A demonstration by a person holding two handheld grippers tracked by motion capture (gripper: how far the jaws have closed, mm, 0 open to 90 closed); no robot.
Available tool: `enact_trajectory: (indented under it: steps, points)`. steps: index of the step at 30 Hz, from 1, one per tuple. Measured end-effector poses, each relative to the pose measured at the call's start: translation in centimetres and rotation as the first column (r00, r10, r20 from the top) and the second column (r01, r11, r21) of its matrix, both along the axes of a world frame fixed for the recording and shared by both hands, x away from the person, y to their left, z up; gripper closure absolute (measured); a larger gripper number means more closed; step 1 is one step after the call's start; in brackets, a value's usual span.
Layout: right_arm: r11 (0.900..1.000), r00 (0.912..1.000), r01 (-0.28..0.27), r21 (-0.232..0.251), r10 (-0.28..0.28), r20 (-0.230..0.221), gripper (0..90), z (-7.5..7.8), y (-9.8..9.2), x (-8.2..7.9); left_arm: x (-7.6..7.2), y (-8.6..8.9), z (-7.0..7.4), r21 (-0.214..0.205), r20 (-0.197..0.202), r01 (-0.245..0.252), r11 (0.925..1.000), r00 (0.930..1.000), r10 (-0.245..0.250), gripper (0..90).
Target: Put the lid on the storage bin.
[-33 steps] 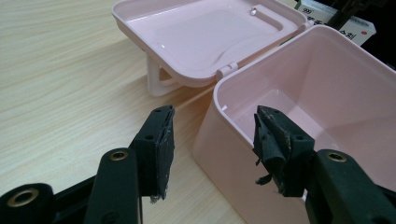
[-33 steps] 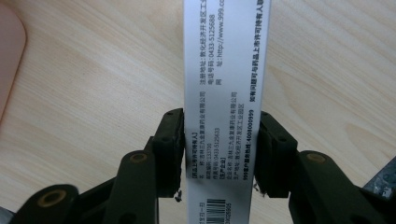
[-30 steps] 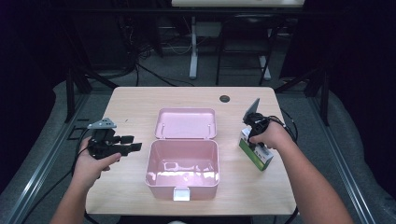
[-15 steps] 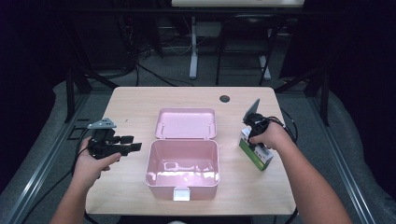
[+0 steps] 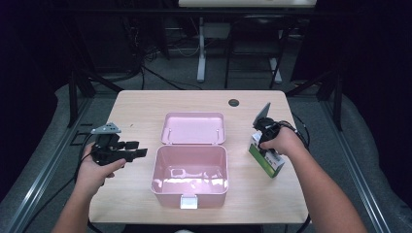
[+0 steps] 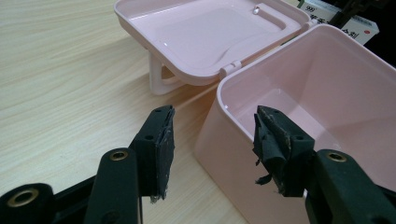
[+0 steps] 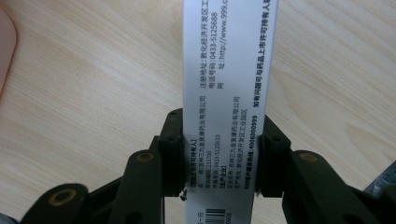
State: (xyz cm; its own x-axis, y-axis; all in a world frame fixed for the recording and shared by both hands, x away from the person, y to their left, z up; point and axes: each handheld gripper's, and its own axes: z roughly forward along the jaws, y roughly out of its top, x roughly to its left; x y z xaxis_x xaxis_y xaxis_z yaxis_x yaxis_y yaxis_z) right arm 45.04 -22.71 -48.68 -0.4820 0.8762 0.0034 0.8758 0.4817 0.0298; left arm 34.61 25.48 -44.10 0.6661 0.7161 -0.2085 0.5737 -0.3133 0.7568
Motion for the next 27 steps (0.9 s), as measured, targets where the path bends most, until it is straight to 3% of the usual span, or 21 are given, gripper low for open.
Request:
enact_trajectory:
  steps: [27]
  points:
    - [0.9981, 0.9984, -0.053, -0.032, 0.053, 0.018, 61.3, 2.9, 0.9, -0.7, 0.0, 0.0, 0.0, -0.002, -0.001, -0.001, 1.0, 1.0, 0.001, 47.6]
